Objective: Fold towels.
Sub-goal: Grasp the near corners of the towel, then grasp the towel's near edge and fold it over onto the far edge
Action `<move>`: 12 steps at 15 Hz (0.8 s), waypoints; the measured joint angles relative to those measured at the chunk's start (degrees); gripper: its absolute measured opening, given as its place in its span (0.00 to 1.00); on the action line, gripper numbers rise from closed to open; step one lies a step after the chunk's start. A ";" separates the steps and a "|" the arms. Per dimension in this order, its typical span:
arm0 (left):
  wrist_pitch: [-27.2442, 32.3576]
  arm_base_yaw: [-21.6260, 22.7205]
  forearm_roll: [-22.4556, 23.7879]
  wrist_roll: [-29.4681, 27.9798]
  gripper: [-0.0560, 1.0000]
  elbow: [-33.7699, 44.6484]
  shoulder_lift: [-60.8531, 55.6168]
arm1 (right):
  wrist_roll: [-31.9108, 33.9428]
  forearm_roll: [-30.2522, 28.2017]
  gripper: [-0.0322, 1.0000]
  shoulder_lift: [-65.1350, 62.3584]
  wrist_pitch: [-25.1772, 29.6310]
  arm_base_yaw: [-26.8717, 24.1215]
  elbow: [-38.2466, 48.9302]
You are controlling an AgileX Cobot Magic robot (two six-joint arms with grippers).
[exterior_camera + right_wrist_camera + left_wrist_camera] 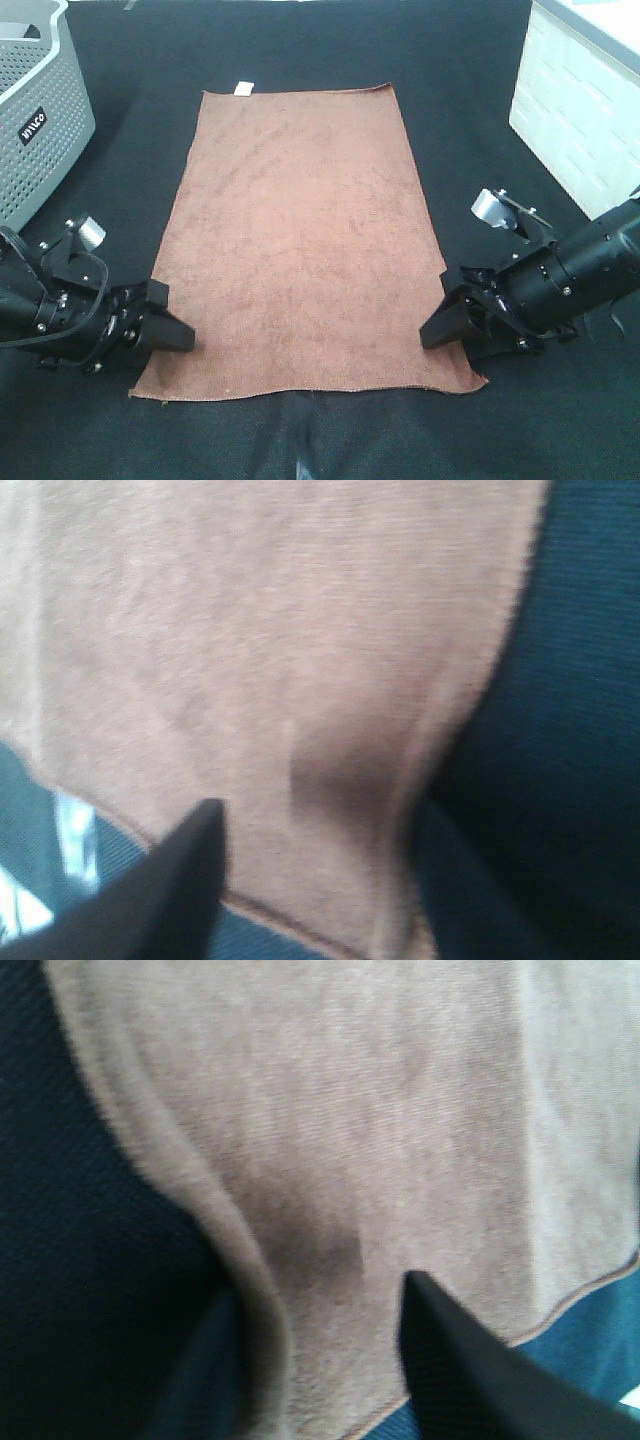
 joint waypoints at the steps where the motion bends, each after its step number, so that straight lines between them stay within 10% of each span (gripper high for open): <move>1: -0.40 0.00 0.00 0.11 0.31 0.00 0.57 | 1.15 -0.63 0.41 0.40 -1.20 0.00 0.00; 3: -0.74 0.00 0.23 0.69 0.09 0.00 0.86 | 2.58 -1.49 0.17 0.63 -2.23 0.00 0.00; 6: -0.63 0.00 0.34 1.03 0.06 0.00 0.80 | 2.98 -1.20 0.03 0.80 -2.46 0.00 0.00; 12: -0.86 0.00 10.49 -8.19 0.05 0.06 -4.30 | 7.56 -3.55 0.03 -1.78 -0.11 0.00 0.17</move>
